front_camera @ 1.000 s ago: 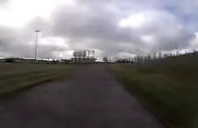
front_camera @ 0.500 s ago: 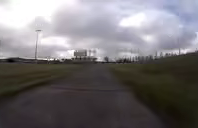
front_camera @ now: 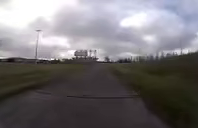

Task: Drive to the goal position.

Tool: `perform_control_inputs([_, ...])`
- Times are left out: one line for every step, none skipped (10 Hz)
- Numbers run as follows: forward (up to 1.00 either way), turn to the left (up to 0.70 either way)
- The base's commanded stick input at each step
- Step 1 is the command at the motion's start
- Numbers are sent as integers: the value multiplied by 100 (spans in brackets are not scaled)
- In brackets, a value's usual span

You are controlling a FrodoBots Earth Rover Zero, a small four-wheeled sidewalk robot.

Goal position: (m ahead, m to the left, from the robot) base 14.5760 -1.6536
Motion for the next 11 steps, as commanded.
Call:
perform_control_inputs([100, 0])
perform_control_inputs([100, 0])
perform_control_inputs([100, 0])
perform_control_inputs([100, 0])
perform_control_inputs([100, 0])
perform_control_inputs([100, 0])
perform_control_inputs([100, 0])
perform_control_inputs([100, 0])
perform_control_inputs([100, 0])
perform_control_inputs([100, 0])
perform_control_inputs([100, 0])
